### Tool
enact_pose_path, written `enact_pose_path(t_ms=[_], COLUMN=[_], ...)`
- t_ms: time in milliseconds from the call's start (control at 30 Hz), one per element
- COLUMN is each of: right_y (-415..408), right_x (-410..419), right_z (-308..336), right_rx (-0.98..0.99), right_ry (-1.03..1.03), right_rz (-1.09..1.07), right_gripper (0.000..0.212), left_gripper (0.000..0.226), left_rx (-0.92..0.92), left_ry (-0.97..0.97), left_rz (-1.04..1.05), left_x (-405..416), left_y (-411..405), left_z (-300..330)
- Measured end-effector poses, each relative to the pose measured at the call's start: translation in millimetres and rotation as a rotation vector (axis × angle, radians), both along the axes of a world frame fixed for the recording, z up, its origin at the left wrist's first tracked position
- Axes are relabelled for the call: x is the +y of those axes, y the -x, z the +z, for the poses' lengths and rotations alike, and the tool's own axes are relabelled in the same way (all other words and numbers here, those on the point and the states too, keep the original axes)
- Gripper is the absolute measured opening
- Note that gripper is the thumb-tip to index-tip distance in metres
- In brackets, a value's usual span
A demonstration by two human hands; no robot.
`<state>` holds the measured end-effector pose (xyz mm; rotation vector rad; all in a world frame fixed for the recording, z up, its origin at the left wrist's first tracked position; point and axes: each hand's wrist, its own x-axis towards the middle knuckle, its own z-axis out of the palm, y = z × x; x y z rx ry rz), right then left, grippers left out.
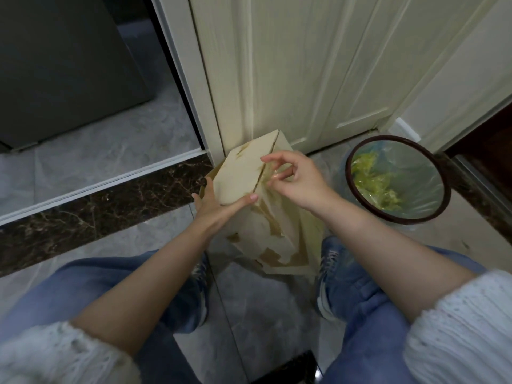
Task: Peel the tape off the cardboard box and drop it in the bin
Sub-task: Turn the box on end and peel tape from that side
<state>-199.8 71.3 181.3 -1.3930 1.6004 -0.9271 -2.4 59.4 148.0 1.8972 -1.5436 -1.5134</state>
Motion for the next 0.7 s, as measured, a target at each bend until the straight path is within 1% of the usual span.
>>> enact_pose_path(t_ms=[67, 167, 267, 333, 400, 467, 600, 700], right_y=[-1.9, -1.1, -1.8, -2.4, -2.0, -2.7, -3.9, 1.8], right_x=[3.5, 13.7, 28.2, 39.2, 47.5, 54.0, 57.7, 58.0], right_z=[6.8, 17.7, 24.6, 26.9, 29.4, 31.7, 36.6, 39.3], right_rx=[-0.005, -0.042, -0.086, -0.11, -0.13, -0.146, -0.149, -0.152], right_ry=[0.036, 0.067, 0.079, 0.073, 0.053, 0.042, 0.065, 0.077], right_rz=[-0.011, -0.031, -0.05, -0.078, -0.107, -0.125, -0.124, -0.114], right_gripper=[0.051, 0.054, 0.052, 0.051, 0.05, 0.051, 0.049, 0.049], left_gripper=[0.152, 0.156, 0.143, 0.143, 0.152, 0.156, 0.149, 0.152], left_rx=[-0.009, -0.029, -0.057, -0.093, -0.156, -0.2, -0.243, -0.286], left_ry=[0.004, -0.001, 0.154, 0.218, 0.193, 0.175, 0.183, 0.173], left_rz=[0.01, -0.024, -0.075, -0.067, -0.051, -0.016, -0.019, -0.085], left_x=[0.7, 2.3, 8.5, 15.4, 22.4, 28.4, 34.4, 32.0], left_y=[0.1, -1.7, -5.8, -10.2, -12.2, -10.7, -1.7, 3.4], left_z=[10.4, 31.0, 44.5, 45.8, 47.5, 54.6, 73.2, 79.9])
